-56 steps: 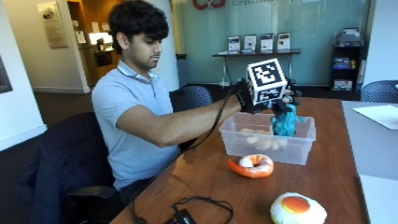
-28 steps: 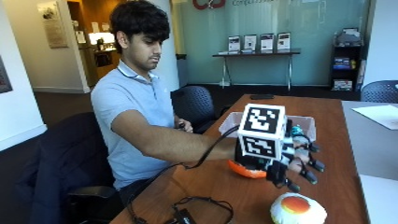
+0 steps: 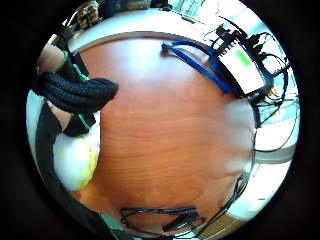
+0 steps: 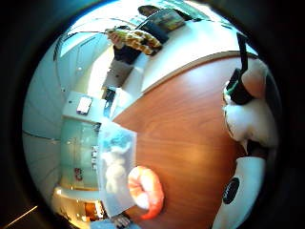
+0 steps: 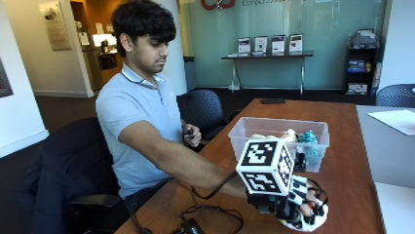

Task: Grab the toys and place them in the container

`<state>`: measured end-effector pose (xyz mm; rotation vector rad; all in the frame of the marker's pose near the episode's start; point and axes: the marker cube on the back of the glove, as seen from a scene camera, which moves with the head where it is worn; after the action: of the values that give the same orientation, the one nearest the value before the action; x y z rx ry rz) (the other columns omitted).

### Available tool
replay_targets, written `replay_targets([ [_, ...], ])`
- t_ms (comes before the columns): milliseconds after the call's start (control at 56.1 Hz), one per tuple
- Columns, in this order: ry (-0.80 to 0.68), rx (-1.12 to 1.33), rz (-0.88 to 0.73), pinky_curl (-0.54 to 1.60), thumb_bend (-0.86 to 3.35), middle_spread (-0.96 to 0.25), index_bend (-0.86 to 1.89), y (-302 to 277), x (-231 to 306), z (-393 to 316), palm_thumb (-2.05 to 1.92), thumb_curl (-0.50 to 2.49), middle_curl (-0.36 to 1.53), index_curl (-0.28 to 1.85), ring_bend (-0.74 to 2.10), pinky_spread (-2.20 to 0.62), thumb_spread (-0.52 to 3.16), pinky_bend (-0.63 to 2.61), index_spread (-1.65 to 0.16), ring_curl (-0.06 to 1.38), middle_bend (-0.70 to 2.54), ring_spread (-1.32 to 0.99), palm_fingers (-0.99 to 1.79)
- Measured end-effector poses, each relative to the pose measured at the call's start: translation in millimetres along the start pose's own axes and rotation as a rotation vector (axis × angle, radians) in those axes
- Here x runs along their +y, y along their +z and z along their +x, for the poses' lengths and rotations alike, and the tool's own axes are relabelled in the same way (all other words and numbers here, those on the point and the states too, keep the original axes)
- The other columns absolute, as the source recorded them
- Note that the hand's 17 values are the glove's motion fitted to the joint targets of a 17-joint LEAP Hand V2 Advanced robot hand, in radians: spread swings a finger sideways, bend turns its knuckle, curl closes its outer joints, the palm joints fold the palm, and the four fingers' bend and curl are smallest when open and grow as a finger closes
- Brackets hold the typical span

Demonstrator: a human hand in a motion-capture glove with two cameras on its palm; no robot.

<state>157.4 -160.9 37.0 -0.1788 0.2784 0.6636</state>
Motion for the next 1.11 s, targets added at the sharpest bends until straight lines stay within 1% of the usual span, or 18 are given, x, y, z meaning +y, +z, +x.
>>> replay_targets([
  [107, -0.043, -0.132, 0.065, 0.36, 0.65, -0.02, 0.36, -21, 1, -20, 0.76, 0.51, 0.35, 0.45, 0.79, -0.25, 1.58, 0.91, -0.28, 0.35, 0.23, -0.13, 0.99],
  [214, -0.11, -0.289, 0.092, 0.38, 0.67, -0.02, 0.36, -47, 4, -59, 0.81, 0.54, 0.37, 0.48, 0.83, -0.29, 1.56, 0.91, -0.27, 0.39, 0.24, -0.14, 1.03],
  [339, -0.247, -0.427, 0.102, 0.39, 0.68, -0.02, 0.33, -82, 11, -125, 0.83, 0.57, 0.39, 0.5, 0.85, -0.32, 1.54, 0.9, -0.26, 0.4, 0.24, -0.16, 1.05],
  [481, -0.377, -0.53, 0.054, 0.39, 0.67, -0.02, 0.3, -102, 25, -191, 0.83, 0.58, 0.41, 0.51, 0.87, -0.34, 1.52, 0.89, -0.25, 0.41, 0.25, -0.16, 1.07],
  [677, -0.548, -0.539, -0.019, 0.39, 0.68, -0.01, 0.18, -102, 55, -262, 0.81, 0.59, 0.43, 0.51, 0.9, -0.37, 1.52, 0.88, -0.24, 0.43, 0.25, -0.17, 1.07],
  [749, -0.572, -0.506, -0.112, 0.4, 0.68, -0.01, 0.15, -96, 64, -275, 0.81, 0.59, 0.43, 0.49, 0.91, -0.37, 1.53, 0.89, -0.24, 0.43, 0.24, -0.16, 1.05],
  [784, -0.574, -0.479, -0.195, 0.4, 0.68, -0.01, 0.14, -90, 68, -280, 0.8, 0.59, 0.44, 0.49, 0.9, -0.37, 1.53, 0.91, -0.25, 0.43, 0.22, -0.16, 1.01],
  [802, -0.573, -0.463, -0.237, 0.41, 0.67, 0.0, 0.11, -88, 70, -281, 0.8, 0.59, 0.43, 0.47, 0.88, -0.37, 1.52, 0.94, -0.25, 0.43, 0.2, -0.16, 0.94],
  [838, -0.569, -0.43, -0.314, 0.42, 0.66, 0.0, 0.12, -83, 72, -280, 0.78, 0.58, 0.43, 0.47, 0.87, -0.36, 1.52, 0.97, -0.26, 0.43, 0.19, -0.16, 0.88],
  [856, -0.566, -0.414, -0.347, 0.44, 0.65, 0.0, 0.08, -81, 73, -278, 0.74, 0.57, 0.42, 0.46, 0.81, -0.35, 1.54, 1.01, -0.27, 0.41, 0.14, -0.16, 0.7],
  [873, -0.563, -0.402, -0.373, 0.46, 0.65, 0.0, 0.1, -79, 74, -276, 0.73, 0.56, 0.42, 0.47, 0.78, -0.34, 1.55, 1.04, -0.27, 0.42, 0.13, -0.15, 0.57],
  [909, -0.558, -0.389, -0.399, 0.49, 0.59, 0.01, 0.15, -76, 76, -270, 0.62, 0.53, 0.41, 0.49, 0.64, -0.29, 1.56, 1.08, -0.28, 0.41, 0.11, -0.12, 0.22],
  [945, -0.553, -0.395, -0.391, 0.49, 0.53, 0.02, 0.19, -75, 77, -263, 0.49, 0.48, 0.39, 0.5, 0.53, -0.23, 1.56, 1.07, -0.29, 0.38, 0.12, -0.09, 0.04],
  [980, -0.537, -0.411, -0.366, 0.47, 0.48, 0.02, 0.2, -74, 78, -254, 0.41, 0.45, 0.38, 0.48, 0.48, -0.2, 1.56, 1.08, -0.29, 0.35, 0.13, -0.08, 0.04],
  [1016, -0.513, -0.426, -0.341, 0.43, 0.42, 0.02, 0.23, -74, 79, -243, 0.3, 0.41, 0.36, 0.47, 0.44, -0.15, 1.55, 1.01, -0.3, 0.31, 0.15, -0.06, 0.01],
  [1105, -0.447, -0.419, -0.325, 0.38, 0.35, 0.02, 0.25, -69, 82, -209, 0.19, 0.37, 0.35, 0.46, 0.42, -0.09, 1.53, 0.93, -0.31, 0.26, 0.19, -0.05, 0.08],
])
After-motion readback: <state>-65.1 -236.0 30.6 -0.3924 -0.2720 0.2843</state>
